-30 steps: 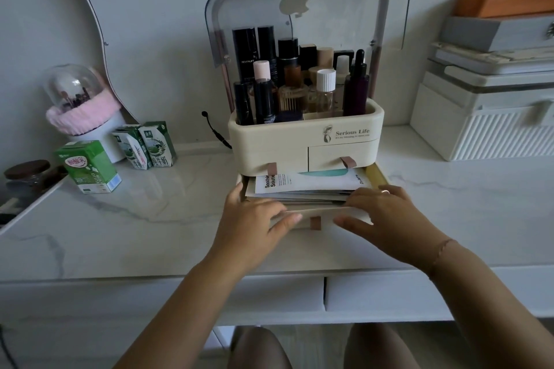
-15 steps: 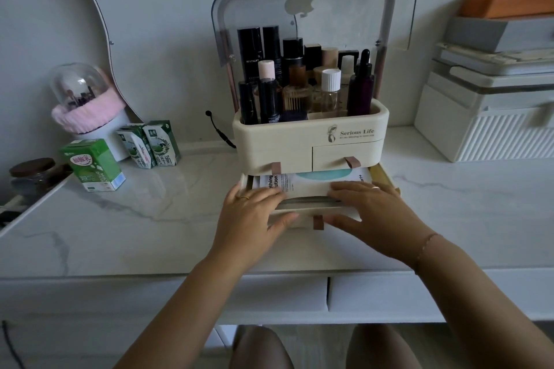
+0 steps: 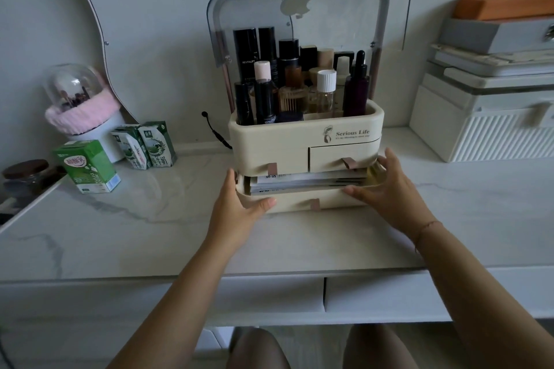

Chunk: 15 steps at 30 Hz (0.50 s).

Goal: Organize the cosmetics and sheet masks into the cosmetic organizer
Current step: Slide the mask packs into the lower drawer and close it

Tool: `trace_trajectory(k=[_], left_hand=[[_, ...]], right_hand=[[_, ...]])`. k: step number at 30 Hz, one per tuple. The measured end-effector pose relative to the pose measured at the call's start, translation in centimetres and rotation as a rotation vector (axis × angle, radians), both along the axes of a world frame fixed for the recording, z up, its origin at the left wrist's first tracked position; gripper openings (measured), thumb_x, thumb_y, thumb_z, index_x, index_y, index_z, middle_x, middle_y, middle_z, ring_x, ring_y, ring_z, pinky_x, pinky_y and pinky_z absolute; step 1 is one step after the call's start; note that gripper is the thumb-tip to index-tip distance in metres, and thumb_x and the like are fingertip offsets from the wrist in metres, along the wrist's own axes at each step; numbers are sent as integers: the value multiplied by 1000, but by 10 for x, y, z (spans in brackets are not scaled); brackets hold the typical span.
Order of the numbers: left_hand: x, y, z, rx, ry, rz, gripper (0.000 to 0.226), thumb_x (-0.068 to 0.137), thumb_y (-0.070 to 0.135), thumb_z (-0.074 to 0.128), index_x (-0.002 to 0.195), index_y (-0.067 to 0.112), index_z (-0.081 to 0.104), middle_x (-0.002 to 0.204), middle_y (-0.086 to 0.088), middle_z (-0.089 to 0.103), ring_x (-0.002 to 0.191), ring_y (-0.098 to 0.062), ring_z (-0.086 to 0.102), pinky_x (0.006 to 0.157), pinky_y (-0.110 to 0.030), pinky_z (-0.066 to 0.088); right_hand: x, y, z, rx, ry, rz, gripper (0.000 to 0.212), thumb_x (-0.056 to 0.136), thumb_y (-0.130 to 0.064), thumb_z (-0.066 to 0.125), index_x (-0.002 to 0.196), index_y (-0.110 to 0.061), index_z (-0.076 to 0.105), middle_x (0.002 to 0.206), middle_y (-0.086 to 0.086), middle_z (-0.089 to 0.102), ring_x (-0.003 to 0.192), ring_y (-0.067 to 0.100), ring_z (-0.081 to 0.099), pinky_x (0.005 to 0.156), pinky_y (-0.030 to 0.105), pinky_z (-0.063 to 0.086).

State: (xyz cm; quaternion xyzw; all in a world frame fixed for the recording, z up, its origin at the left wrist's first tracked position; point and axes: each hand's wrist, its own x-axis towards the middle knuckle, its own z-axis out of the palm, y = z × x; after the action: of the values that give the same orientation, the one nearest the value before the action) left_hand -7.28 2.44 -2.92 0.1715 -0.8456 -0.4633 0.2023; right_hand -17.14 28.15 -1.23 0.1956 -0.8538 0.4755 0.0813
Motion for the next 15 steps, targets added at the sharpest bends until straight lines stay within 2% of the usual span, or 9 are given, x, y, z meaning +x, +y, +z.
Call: trace_trajectory(k=[2,3,5,8,10,13,15], left_hand=[[-7,-3,1,16,15,-14,86,75,37,76,145,21,29,139,2,51,125,-19,49,103,-37,41],[-9,-3,1,21,33,-3,79,76,33,76,143,22,34,131,2,57,117,-18,55,99,-37,45],[-12,-3,0,-5,75,42,70,76,29,76,138,22,42,117,2,63,106,-17,60,89,-33,48],[-14,-5,-2,-42,110,102,65,74,29,78,132,22,49,111,6,64,98,-14,60,79,-23,44],[-18,-6,-3,-28,131,93,52,73,24,79,119,22,56,105,7,67,94,-12,63,75,-21,46],[-25,-8,-2,-18,136,108,37,73,17,77,107,22,61,96,6,69,91,-14,66,80,-29,52],[-29,-10,-2,-14,141,131,35,73,14,77,104,22,64,92,7,69,89,-13,66,83,-33,53]], right_hand=[[-13,3,3,1,12,17,69,71,-39,76,127,-20,42,126,-8,56,112,12,54,87,22,45],[-17,4,4,22,20,12,64,73,-38,75,126,-20,44,125,-6,58,113,16,55,90,30,46],[-23,8,2,70,47,1,59,75,-38,72,127,-20,48,122,-5,61,114,16,56,94,35,46],[-28,10,-2,85,64,0,59,76,-39,72,127,-21,50,121,-5,62,113,14,55,96,36,46],[-32,9,-5,61,59,-11,54,76,-39,72,123,-22,54,115,-7,64,107,11,57,92,31,46],[-37,6,-7,23,60,-54,42,76,-34,73,114,-22,61,104,-10,66,99,10,61,83,25,45],[-40,4,-8,5,66,-86,39,75,-30,75,112,-21,63,100,-10,67,96,11,63,84,28,49]])
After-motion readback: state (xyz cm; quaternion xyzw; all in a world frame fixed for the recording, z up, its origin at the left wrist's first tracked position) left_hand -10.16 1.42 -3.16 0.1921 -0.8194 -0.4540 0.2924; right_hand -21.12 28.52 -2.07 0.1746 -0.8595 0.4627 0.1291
